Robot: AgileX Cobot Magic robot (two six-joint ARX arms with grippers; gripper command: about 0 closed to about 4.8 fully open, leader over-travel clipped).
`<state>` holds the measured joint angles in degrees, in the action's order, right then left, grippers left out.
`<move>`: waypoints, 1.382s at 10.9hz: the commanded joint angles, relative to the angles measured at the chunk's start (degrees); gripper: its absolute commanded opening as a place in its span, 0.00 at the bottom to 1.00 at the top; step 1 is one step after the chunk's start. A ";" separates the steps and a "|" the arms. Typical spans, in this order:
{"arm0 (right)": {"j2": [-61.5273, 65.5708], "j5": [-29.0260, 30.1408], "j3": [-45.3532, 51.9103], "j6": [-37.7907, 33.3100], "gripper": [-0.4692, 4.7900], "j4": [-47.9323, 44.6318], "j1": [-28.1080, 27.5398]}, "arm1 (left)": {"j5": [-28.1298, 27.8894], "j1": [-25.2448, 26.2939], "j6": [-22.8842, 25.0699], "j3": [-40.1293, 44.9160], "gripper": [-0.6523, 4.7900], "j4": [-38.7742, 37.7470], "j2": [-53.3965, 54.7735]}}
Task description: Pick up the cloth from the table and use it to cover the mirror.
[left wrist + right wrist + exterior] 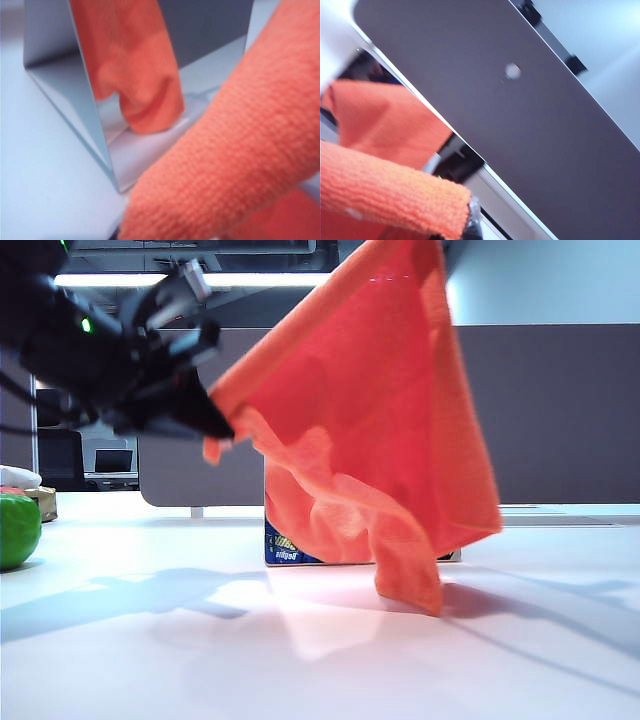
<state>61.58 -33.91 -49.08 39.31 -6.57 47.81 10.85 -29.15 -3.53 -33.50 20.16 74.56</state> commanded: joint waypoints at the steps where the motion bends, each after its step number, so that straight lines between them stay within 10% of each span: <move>1: -0.09 -0.90 -0.33 -2.25 0.08 -0.90 -5.64 | 4.07 -0.09 0.26 -0.24 0.11 1.22 -11.37; 5: -0.09 0.42 -0.33 -3.74 0.08 0.70 -12.04 | 9.31 -0.09 -1.40 -0.24 0.11 -15.21 -22.08; 9: 0.31 1.07 -0.31 -4.83 0.08 2.73 -12.70 | 12.35 -0.09 -6.12 -0.24 0.11 -15.87 -29.51; 15: 0.31 3.67 -0.35 -5.03 0.08 0.66 -14.64 | -4.20 1.66 -3.93 -1.16 0.11 -12.61 -28.68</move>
<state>62.17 -25.23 -49.04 34.98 -4.36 34.79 10.35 -28.73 -7.46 -33.67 6.44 45.23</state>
